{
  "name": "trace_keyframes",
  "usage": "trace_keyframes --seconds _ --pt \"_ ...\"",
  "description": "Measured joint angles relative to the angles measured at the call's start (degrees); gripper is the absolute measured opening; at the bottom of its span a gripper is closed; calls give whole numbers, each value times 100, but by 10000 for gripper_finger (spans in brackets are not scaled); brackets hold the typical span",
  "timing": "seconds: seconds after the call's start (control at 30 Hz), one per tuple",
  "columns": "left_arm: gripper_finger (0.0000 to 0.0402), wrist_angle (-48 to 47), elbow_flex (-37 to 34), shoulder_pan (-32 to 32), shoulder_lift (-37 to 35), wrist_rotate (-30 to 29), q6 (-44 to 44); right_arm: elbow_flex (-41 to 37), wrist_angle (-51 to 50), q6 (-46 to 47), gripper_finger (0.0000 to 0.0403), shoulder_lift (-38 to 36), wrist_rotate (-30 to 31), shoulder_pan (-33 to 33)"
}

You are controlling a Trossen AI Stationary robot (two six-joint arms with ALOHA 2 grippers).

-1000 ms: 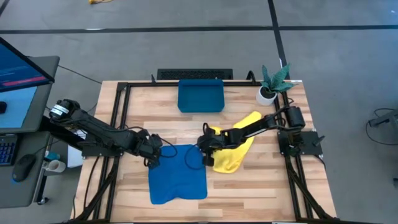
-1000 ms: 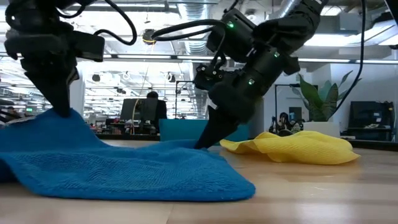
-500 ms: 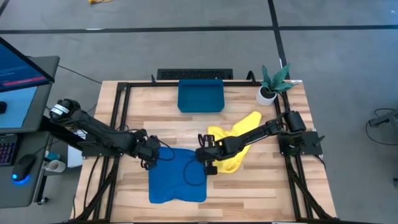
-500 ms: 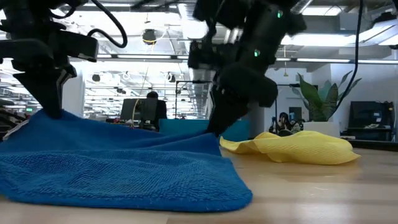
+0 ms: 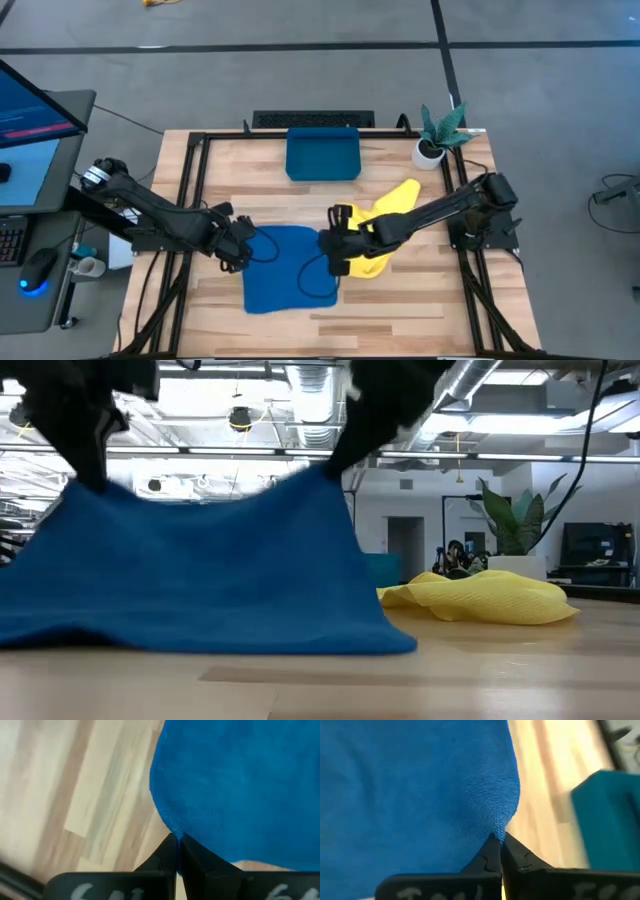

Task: Roll microfiber towels into tight, uniform cylinder then place into a basket
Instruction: Fold the blue towel

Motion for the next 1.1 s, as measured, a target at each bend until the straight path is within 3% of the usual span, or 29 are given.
trace_keyframes --seconds 0.5,0.8,1.1 --pt "2 -2297 1288 0 0 -1680 -363 0 24 -639 5 -727 960 -266" --pt "2 -2478 1522 180 0 -2498 167 0 716 -1645 4 -725 988 -657" --pt "2 -2478 1528 813 0 -3503 1133 0 1097 -2459 5 -724 1205 -1045"
